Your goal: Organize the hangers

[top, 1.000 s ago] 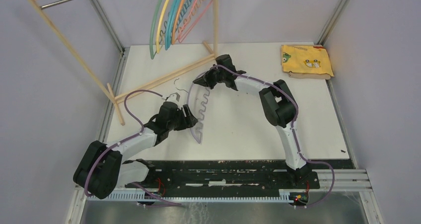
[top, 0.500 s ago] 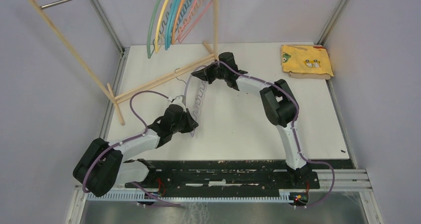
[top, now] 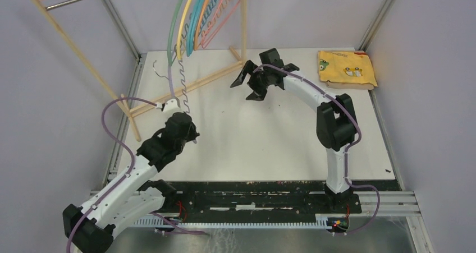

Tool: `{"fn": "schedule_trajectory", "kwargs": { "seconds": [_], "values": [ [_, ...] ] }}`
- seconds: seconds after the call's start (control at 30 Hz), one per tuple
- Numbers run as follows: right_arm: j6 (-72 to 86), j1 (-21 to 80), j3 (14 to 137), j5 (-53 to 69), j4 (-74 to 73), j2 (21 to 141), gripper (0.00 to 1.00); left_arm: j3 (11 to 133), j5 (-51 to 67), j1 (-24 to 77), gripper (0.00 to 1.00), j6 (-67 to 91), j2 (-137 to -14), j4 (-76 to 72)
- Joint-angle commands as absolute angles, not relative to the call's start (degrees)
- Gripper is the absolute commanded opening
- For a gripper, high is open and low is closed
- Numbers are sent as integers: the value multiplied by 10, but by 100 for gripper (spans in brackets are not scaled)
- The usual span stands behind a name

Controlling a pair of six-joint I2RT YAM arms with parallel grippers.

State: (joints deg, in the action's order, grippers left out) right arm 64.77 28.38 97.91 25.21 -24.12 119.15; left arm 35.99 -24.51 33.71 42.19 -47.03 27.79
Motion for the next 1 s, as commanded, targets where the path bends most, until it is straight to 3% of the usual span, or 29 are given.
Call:
{"fn": "schedule_trajectory", "kwargs": {
  "seconds": [0.0, 0.27, 0.5, 0.77, 0.97],
  "values": [
    [425, 284, 1020, 159, -440, 1142, 100, 456, -411, 336, 3, 448, -465, 386],
    [322, 285, 1017, 98, -493, 1118, 100, 543, -533, 335, 3, 384, -510, 430],
    [267, 285, 1017, 25, -519, 1107, 100, 603, -591, 323, 3, 249, -532, 348],
    [260, 285, 998, 10, -511, 1091, 100, 685, -396, 155, 3, 156, -590, 276],
    [264, 285, 1007, 6, -510, 1098, 100, 764, -274, 82, 3, 101, -658, 259]
  ]
}}
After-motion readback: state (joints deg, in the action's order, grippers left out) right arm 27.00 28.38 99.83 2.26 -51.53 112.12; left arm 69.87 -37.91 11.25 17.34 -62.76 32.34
